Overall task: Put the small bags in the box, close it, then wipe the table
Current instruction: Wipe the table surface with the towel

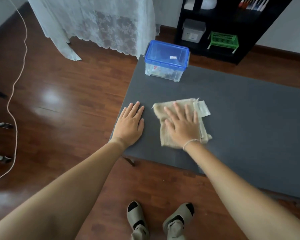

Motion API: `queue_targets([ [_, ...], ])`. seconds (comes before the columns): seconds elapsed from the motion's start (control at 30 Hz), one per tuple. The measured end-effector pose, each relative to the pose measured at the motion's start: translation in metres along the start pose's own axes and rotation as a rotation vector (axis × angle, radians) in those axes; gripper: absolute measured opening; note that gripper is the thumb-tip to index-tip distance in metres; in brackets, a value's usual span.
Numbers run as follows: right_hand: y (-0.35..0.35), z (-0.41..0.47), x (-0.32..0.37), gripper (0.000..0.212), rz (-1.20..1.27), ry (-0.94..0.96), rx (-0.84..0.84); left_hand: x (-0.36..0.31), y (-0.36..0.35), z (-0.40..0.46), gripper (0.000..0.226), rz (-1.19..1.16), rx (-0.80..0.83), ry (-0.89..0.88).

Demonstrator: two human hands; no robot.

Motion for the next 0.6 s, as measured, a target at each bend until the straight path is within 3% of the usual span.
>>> queue_targets([
  [0.07, 0.000, -0.033, 0.013, 0.049, -0.005, 0.081, -0.017, 0.008, 0.005, -0.010, 0.050, 0.000, 0.024, -0.030],
  [0.23, 0.003, -0.041, 0.016, 0.049, 0.038, -0.034, 0.001, 0.011, 0.020, -0.024, 0.049, -0.073, 0.019, 0.039],
  [0.33, 0.019, -0.034, 0.012, 0.045, 0.368, -0.034, -0.043, -0.021, 0.023, -0.024, 0.048, -0.149, -0.018, 0.028],
  [0.4, 0.039, -0.032, -0.020, 0.040, 0.581, -0.116, -0.189, -0.053, 0.020, -0.024, 0.049, -0.160, -0.028, -0.033],
  [0.5, 0.044, -0.034, -0.081, 0.039, 0.453, -0.298, -0.226, -0.106, 0.006, -0.027, 0.052, -0.154, -0.012, -0.117],
  [0.6, 0.032, -0.037, -0.105, 0.041, 0.191, -0.253, -0.152, -0.145, -0.018, -0.029, 0.055, -0.107, 0.012, -0.082],
])
Point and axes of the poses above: each hand's wrist, its own z-axis towards the middle knuckle, its own y-axis out of the back of the hand, x = y × z, the point moved 7 cm from there along z, towards the middle knuckle, and after that the axes turned 8 degrees about -x, right-handed, at the moved point
